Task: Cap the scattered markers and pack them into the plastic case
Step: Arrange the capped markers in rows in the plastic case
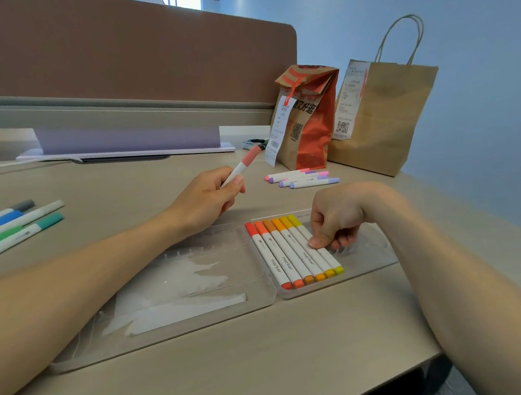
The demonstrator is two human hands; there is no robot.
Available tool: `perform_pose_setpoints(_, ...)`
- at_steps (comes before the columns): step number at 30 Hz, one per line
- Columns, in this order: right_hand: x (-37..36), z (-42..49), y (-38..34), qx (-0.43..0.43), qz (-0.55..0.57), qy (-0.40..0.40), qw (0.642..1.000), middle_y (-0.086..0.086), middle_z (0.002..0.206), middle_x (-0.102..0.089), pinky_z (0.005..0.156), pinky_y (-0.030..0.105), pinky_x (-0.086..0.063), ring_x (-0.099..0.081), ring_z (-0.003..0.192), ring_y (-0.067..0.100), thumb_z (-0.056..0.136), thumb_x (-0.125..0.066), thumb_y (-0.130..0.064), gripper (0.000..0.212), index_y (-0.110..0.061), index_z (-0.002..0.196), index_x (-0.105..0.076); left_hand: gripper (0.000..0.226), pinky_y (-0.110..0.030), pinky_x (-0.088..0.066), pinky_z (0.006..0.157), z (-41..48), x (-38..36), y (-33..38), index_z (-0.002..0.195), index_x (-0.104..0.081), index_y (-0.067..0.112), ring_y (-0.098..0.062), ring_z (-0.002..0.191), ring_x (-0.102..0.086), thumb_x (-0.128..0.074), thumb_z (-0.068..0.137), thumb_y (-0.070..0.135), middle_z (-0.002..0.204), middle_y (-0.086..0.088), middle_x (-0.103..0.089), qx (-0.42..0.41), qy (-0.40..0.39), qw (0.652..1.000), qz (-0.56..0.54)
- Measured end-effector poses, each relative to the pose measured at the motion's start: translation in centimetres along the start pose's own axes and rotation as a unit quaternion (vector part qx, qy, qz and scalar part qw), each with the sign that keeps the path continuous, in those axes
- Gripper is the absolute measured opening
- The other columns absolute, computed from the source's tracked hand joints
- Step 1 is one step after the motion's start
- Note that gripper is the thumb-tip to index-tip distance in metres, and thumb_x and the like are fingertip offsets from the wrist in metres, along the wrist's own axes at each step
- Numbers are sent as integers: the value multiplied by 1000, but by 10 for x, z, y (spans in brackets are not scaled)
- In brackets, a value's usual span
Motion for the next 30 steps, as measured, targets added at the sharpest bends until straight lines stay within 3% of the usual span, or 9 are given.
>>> perform_pose_setpoints(10, -3, -6, -17, 70, 61, 89, 992, -2, 55, -66, 50, 21, -47, -54, 45, 8, 76, -81, -40, 34, -13, 64, -65, 27, -27, -42, 60, -3, -8, 8, 90, -59, 18, -11, 61, -45, -39, 104, 31, 69, 3, -52, -6, -69, 992, 101)
perform_pose_setpoints(16, -2, -3, -36, 93, 58, 127, 986, 0, 63, -70, 50, 21, -50, -59, 49, 7, 76, -77, -52, 42, -11, 77, -67, 27, -21, -41, 59, 6, -11, 19, 97, -60, 17, -9, 60, -45, -37, 105, 28, 71, 0, -53, 12, -95, 993, 69)
perform_pose_setpoints(19, 3, -8, -31, 109, 82, 148, 980, 4, 66, -71, 51, 22, -50, -62, 52, 11, 81, -74, -48, 40, -9, 79, -68, 27, -20, -42, 58, 9, -15, 22, 100, -61, 17, -10, 61, -46, -36, 106, 26, 71, 0, -54, 34, -109, 993, 35)
perform_pose_setpoints(23, 27, -18, -28, 196, 230, 220, 927, 5, 74, -68, 52, 22, -51, -60, 54, 11, 84, -74, -36, 25, -16, 99, -72, 24, -23, -48, 54, 9, -25, 27, 99, -64, 18, -17, 62, -52, -42, 104, 26, 77, -4, -55, 61, -132, 989, -18)
perform_pose_setpoints(25, 33, -21, -32, 248, 303, 216, 895, 3, 78, -66, 52, 24, -49, -57, 55, 15, 88, -71, -30, 22, -21, 108, -71, 24, -24, -50, 55, 7, -31, 30, 98, -65, 18, -18, 61, -55, -43, 104, 26, 76, -3, -57, 63, -150, 986, -27)
perform_pose_setpoints(27, 35, -22, -38, 287, 344, 210, 869, 4, 80, -65, 49, 25, -46, -54, 55, 17, 90, -69, -26, 19, -17, 107, -73, 25, -27, -52, 59, 4, -35, 34, 100, -66, 19, -20, 61, -57, -43, 104, 28, 73, -4, -59, 56, -166, 984, -30)
perform_pose_setpoints(30, 31, -17, -42, 294, 358, 220, 858, 4, 78, -68, 49, 23, -45, -54, 55, 15, 90, -69, -24, 20, -9, 104, -73, 28, -30, -55, 67, 0, -38, 37, 95, -67, 23, -21, 66, -62, -42, 103, 33, 74, -4, -64, 50, -171, 983, -38)
Point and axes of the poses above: each hand's wrist, its own z-axis towards the middle knuckle, its own x-axis out of the back of the hand, y = z × x, the point moved 8 cm from there along z, towards the middle knuckle
